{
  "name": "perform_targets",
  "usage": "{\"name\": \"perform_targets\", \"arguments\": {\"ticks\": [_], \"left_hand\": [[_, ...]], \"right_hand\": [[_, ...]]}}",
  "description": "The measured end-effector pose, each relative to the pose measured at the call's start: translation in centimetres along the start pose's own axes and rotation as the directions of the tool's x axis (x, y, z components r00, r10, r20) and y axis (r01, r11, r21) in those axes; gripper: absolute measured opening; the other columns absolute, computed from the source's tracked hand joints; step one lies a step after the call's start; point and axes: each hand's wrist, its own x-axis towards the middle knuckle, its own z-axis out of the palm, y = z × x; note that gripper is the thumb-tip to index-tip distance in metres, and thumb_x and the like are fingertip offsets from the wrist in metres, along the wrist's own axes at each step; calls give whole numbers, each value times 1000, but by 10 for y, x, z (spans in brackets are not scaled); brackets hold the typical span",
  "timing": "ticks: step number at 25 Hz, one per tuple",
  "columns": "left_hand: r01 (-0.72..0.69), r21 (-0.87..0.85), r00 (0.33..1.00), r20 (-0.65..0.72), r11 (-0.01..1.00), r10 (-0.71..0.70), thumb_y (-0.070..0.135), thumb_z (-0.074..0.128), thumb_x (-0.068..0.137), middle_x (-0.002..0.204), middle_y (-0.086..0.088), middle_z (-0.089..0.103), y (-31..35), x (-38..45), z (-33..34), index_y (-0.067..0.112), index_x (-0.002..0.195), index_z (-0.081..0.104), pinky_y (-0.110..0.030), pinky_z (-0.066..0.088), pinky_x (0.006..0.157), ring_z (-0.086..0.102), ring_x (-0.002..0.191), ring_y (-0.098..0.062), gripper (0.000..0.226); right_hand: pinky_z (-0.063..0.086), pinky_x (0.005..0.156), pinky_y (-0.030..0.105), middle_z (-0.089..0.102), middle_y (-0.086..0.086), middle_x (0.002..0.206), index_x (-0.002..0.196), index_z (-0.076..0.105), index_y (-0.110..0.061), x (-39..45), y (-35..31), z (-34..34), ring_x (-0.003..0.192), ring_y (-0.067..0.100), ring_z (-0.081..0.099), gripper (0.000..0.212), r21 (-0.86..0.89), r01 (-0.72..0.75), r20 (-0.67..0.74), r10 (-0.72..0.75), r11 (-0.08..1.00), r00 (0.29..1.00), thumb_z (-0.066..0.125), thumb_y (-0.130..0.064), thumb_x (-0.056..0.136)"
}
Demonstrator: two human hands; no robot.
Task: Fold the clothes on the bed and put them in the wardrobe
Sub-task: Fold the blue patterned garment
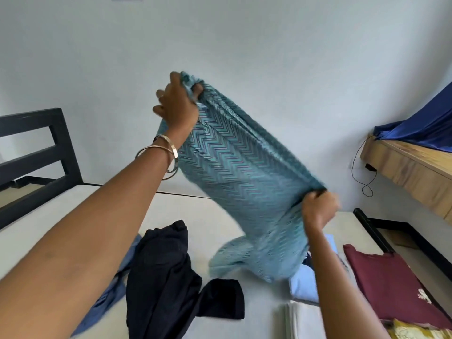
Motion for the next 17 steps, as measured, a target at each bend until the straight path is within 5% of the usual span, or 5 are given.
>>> {"name": "perform_targets", "arguments": {"ticks": [3,7,12,15,17], "left_hand": [[295,-41,955,24,955,-294,41,47,95,126,-12,48,-13,2,4,22,120,48,-42,28,93,35,121,-32,31],[453,-131,891,61,882,-449,47,59,88,130,-11,41,-36,4,-2,33,116,55,-40,30,98,32,121,-32,32],[621,-171,780,235,765,-581,23,77,78,119,-6,61,-95,-29,13,20,112,67,-31,52,80,56,99,-22,36],[776,-315,630,398,546,-667,-2,68,81,99,-7,67,-141,-49,20,15,91,67,-30,52,49,60,77,-22,19],[788,-393,614,440,474,-655,-11,55,87,84,-6,61,-160,-63,21,18,79,57,-28,51,47,57,72,-20,30]], "right_hand": [[38,90,38,60,26,109,106,66,7,60,-44,-61,103,39,55,30,105,249,-216,-223,963,951,48,5,81],[45,67,23,67,-14,72,86,73,-24,91,-44,-108,72,6,57,39,311,415,318,-505,855,803,55,9,80],[31,47,21,53,9,60,77,67,3,60,1,-62,51,12,44,16,53,368,532,-338,928,776,54,3,86],[41,61,27,69,15,75,84,74,-3,41,39,-23,70,23,57,17,-119,403,528,-286,907,800,58,-2,86],[48,73,34,72,20,90,98,75,-3,28,54,-12,86,35,63,24,-175,407,448,-296,897,844,58,0,82]]}}
